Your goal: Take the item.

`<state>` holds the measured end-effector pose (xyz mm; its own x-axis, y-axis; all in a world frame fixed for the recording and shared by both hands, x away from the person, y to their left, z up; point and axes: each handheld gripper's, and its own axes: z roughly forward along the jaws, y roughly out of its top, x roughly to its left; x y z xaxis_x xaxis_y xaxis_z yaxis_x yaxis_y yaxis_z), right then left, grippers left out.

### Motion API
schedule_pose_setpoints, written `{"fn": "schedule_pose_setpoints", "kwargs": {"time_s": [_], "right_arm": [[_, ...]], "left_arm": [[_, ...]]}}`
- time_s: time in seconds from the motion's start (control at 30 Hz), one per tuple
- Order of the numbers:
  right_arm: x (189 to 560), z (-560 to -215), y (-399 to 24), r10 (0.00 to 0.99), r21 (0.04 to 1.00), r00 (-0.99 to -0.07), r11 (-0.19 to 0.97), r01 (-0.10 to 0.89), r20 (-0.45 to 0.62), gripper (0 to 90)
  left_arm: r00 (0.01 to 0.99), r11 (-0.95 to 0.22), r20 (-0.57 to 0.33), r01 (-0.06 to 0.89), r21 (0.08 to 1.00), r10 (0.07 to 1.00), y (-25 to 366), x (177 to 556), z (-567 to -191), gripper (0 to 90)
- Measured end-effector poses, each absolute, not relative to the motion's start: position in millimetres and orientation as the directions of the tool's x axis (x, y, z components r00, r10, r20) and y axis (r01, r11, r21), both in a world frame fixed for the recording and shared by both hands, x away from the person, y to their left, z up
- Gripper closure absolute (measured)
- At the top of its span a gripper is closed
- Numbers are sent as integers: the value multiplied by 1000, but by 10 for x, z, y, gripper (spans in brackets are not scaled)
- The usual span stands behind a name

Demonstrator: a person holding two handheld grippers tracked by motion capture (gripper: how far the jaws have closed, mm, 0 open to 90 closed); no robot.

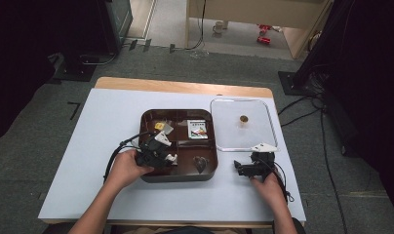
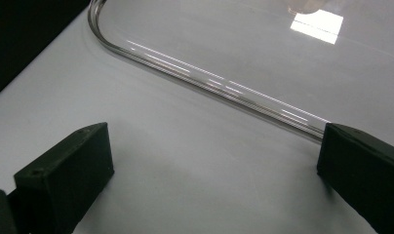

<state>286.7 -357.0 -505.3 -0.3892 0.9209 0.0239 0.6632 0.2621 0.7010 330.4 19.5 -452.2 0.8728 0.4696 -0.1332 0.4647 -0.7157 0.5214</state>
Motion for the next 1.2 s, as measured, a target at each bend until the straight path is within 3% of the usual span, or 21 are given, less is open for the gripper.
{"fn": "schedule_pose_setpoints", "kwargs": {"time_s": [1.2], "right_arm": [[2867,-5054,-3570,921,701,-390,263,663,24,0]], "left_arm": [[835,-610,-136,491,623,533,642,3338,-4251,673]]}}
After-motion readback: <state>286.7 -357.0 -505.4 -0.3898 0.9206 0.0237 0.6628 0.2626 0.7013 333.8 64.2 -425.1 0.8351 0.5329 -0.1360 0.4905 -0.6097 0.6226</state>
